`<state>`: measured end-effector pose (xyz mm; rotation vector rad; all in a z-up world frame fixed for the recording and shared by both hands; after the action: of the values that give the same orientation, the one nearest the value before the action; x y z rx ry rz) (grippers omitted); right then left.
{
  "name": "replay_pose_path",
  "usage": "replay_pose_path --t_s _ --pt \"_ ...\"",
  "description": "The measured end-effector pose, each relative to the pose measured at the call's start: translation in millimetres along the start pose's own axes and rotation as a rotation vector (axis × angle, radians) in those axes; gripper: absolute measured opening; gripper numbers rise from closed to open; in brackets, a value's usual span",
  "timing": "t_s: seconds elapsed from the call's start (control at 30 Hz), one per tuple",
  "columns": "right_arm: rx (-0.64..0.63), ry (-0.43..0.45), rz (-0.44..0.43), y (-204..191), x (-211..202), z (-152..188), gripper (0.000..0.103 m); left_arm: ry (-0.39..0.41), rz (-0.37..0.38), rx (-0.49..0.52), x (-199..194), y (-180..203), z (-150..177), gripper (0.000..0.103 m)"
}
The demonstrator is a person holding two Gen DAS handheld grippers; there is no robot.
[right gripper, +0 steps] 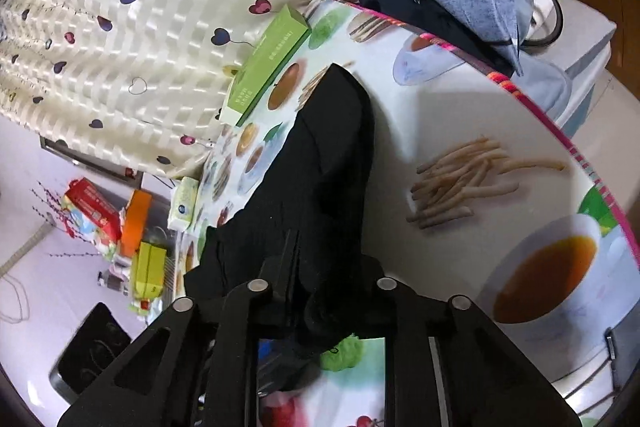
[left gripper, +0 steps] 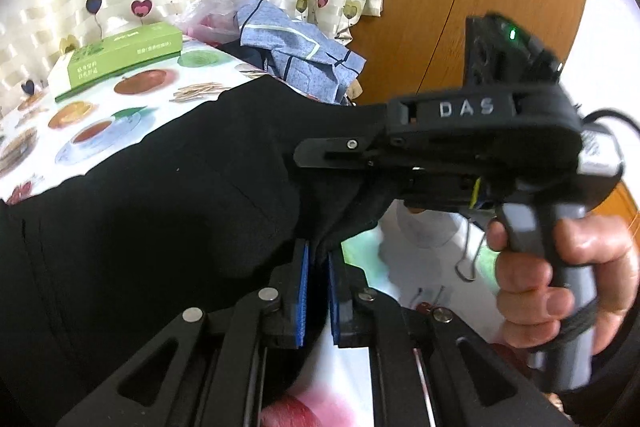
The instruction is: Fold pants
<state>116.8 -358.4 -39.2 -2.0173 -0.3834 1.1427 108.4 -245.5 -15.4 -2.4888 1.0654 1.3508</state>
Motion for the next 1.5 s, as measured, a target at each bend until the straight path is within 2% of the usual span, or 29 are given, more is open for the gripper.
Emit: replay_pose_path --t_s 0.17,0.3,0.4,0.53,0.7,0.87,1.03,1.13,1.27,1.37,1.47,1.5 --pt "-0.071 0.016 0.006 -15 -7 1 0.017 0.029 0.018 -0.016 -25 -3 14 0.011" --pt "-0.147 0.029 0.013 -36 -9 1 0.017 0.075 -0.020 -0.063 -50 -19 28 0.011" --pt "-0.223 0.030 0.019 -59 -8 4 0.017 0.123 -0.082 -0.114 -72 -40 40 0.011" --pt "-0.317 0.022 0.016 -94 -3 7 0.016 0.190 -0.164 -0.230 -104 -81 58 0.011" --pt "-0.423 -0.008 0.004 -139 13 18 0.016 0.214 -0.275 -0.360 -127 -134 85 0.011" --pt "-0.531 -0.060 -0.024 -187 35 38 0.016 0.215 -0.318 -0.451 -138 -166 110 0.011" --pt "-0.628 -0.139 -0.034 -225 69 69 0.016 0.206 -0.318 -0.491 -146 -180 131 0.011" --pt "-0.681 -0.202 -0.027 -238 98 95 0.016 0.213 -0.325 -0.489 -153 -182 141 0.011" --pt "-0.719 -0.290 0.009 -239 136 124 0.017 0.221 -0.323 -0.541 -163 -195 159 0.011" --pt "-0.716 -0.350 0.032 -232 159 142 0.024 0.230 -0.332 -0.556 -173 -200 170 0.011" --pt "-0.726 -0.396 0.071 -226 171 156 0.038 0.242 -0.330 -0.583 -182 -205 180 0.011" --pt "-0.741 -0.397 0.065 -228 172 162 0.047 0.249 -0.331 -0.587 -186 -207 183 0.011"
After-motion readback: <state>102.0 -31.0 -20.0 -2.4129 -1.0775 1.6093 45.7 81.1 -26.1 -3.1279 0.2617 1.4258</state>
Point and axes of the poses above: each gripper's, at about its wrist camera, not at the fingertips, and x roughly the way its jaws point, y to its right, z to its underside, the point moved 4 cm from there along x, roughly the way its jaws point, and after that the axes turned 6 degrees about -y, right-handed, at the moved point
